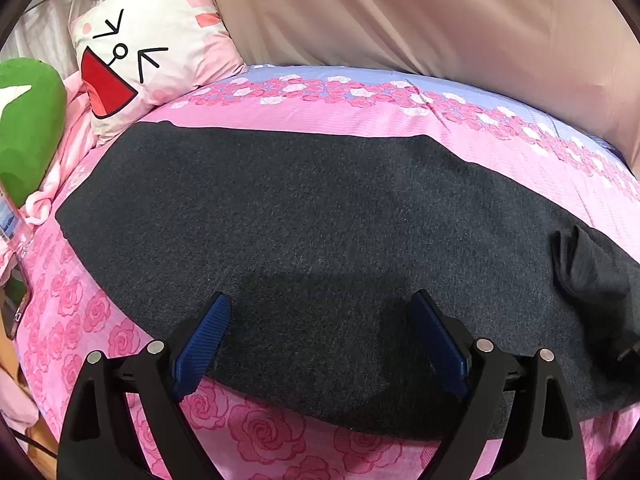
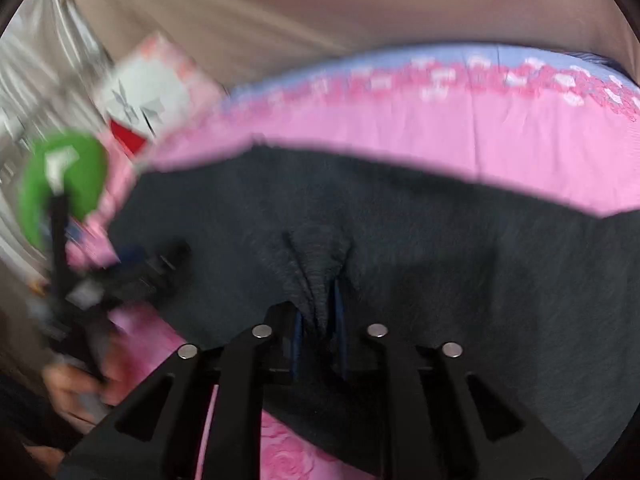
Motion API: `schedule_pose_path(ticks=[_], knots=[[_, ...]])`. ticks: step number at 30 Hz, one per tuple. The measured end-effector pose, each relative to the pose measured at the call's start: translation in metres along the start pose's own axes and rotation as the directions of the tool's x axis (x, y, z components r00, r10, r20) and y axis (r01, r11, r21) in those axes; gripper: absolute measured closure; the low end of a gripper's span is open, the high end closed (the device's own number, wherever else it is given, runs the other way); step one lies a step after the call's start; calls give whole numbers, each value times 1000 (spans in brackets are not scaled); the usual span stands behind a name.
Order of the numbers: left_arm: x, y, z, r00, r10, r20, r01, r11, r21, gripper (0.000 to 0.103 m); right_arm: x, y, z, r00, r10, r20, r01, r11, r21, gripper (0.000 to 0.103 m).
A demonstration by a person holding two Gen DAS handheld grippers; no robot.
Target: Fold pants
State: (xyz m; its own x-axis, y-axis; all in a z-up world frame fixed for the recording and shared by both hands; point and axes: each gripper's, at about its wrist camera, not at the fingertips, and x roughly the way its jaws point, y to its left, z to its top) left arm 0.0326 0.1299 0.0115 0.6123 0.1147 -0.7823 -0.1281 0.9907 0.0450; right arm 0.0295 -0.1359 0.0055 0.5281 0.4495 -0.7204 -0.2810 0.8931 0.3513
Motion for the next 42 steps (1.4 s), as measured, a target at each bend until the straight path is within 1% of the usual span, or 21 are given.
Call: schedule_pose_path(ticks=[1, 4, 7, 8, 11, 14, 16, 17, 19, 21, 23, 26, 27, 29, 31, 33, 34, 37, 38, 40, 42], knots=[[0, 0, 0, 1000, -5, 0, 5, 1000, -1, 12, -13, -1, 0, 999, 31, 23, -31, 999, 9, 70], [0, 1, 0, 1000, -16, 1, 16, 1000, -6, 12, -58, -12, -3, 992, 46, 118, -53, 997, 57, 48], [-1, 2, 1, 1000, -22, 3, 22, 1000, -11, 12, -112, -48, -17, 974, -102, 201, 72, 986, 153, 41], [-1, 3, 1, 1000, -25, 4, 25, 1000, -13, 12, -125, -69, -25, 967, -166, 193, 124, 969, 215, 41], [-2, 3, 1, 1000, -30, 6, 30, 999, -16, 12, -141, -121, -53, 964, -234, 130, 168, 908, 383, 39], [-4, 4, 0, 999, -37, 15, 38, 999, -20, 12, -130, -138, -68, 984, -138, 116, 69, 885, 460, 39], [-7, 6, -1, 998, -50, 28, 51, 998, -31, 12, -123, -132, -64, 983, -114, 142, 42, 900, 433, 33], [-9, 7, -1, 998, -52, 33, 54, 998, -37, 12, -120, -131, -61, 985, -97, 145, 26, 903, 429, 39], [-11, 8, -2, 998, -55, 39, 57, 997, -49, 12, -105, -125, -51, 990, -66, 122, 9, 908, 419, 89], [-14, 8, -2, 998, -51, 43, 53, 997, -60, 12, -106, -118, -47, 984, -115, 134, 57, 924, 379, 90], [-18, 8, -3, 998, -48, 41, 51, 996, -75, 12, -116, -106, -39, 964, -213, 161, 155, 937, 314, 91], [-28, 5, -4, 997, -51, 56, 56, 995, -82, 12, -140, -119, -40, 925, -332, 185, 268, 915, 303, 93], [-32, 2, -3, 996, -54, 66, 59, 995, -77, 12, -146, -128, -41, 917, -350, 190, 282, 907, 314, 93], [-38, -4, -2, 995, -63, 74, 68, 996, -64, 12, -161, -151, -45, 924, -329, 196, 245, 900, 360, 94], [-41, -12, -1, 994, -77, 75, 80, 996, -45, 12, -173, -164, -50, 897, -400, 189, 315, 878, 361, 103], [-42, -20, -1, 994, -75, 79, 77, 997, -30, 12, -192, -181, -58, 851, -489, 192, 387, 830, 402, 103], [-41, -25, -1, 994, -80, 77, 82, 996, -24, 12, -199, -189, -61, 840, -512, 182, 409, 816, 408, 103], [-33, -35, -2, 994, -90, 58, 91, 996, -11, 12, -220, -186, -67, 861, -458, 221, 339, 841, 421, 95], [-31, -36, -3, 994, -90, 55, 90, 996, -8, 12, -218, -167, -63, 882, -406, 240, 308, 881, 360, 91], [-25, -41, -5, 996, -80, 49, 80, 997, -6, 12, -203, -122, -54, 913, -320, 254, 270, 939, 213, 54], [-24, -43, -5, 997, -67, 45, 67, 998, 2, 12, -165, -67, -43, 957, -193, 214, 187, 981, 47, 47]])
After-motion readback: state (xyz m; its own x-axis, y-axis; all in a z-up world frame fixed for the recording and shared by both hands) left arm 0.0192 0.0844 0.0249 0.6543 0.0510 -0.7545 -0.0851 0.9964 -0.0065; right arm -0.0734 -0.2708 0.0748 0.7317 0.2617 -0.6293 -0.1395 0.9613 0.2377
